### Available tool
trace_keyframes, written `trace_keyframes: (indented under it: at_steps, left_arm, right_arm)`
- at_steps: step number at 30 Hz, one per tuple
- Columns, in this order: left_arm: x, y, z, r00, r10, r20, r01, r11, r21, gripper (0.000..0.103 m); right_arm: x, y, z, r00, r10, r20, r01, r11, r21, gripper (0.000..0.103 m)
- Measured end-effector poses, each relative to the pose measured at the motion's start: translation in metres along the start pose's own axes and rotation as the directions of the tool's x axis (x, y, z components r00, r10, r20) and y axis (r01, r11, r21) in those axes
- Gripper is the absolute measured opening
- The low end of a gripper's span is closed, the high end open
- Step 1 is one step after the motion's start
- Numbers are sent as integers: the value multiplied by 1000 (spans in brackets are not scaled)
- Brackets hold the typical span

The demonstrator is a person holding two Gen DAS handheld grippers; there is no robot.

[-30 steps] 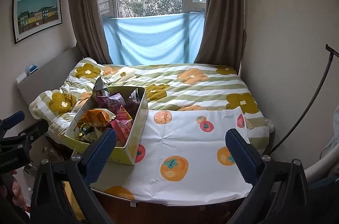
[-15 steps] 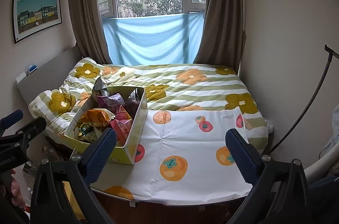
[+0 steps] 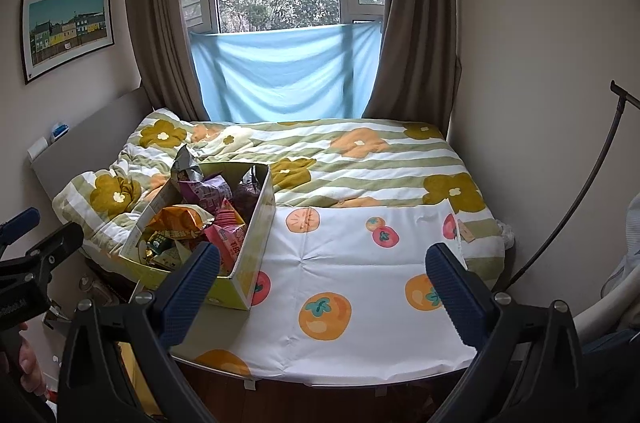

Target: Organize snacks

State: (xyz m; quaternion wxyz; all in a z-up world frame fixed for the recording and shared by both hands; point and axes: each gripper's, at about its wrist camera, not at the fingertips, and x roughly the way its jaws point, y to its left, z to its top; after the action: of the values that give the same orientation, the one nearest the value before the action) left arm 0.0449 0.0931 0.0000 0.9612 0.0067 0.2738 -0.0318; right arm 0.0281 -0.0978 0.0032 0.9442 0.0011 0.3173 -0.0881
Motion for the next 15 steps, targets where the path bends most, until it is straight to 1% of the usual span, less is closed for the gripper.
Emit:
trace_keyframes:
  at_steps: [15]
  left_arm:
    - [2, 1, -1, 1000, 17, -12, -17, 1000, -6, 103]
  right_arm:
    - [1, 1, 0, 1000, -6, -2, 6, 1000, -3, 102]
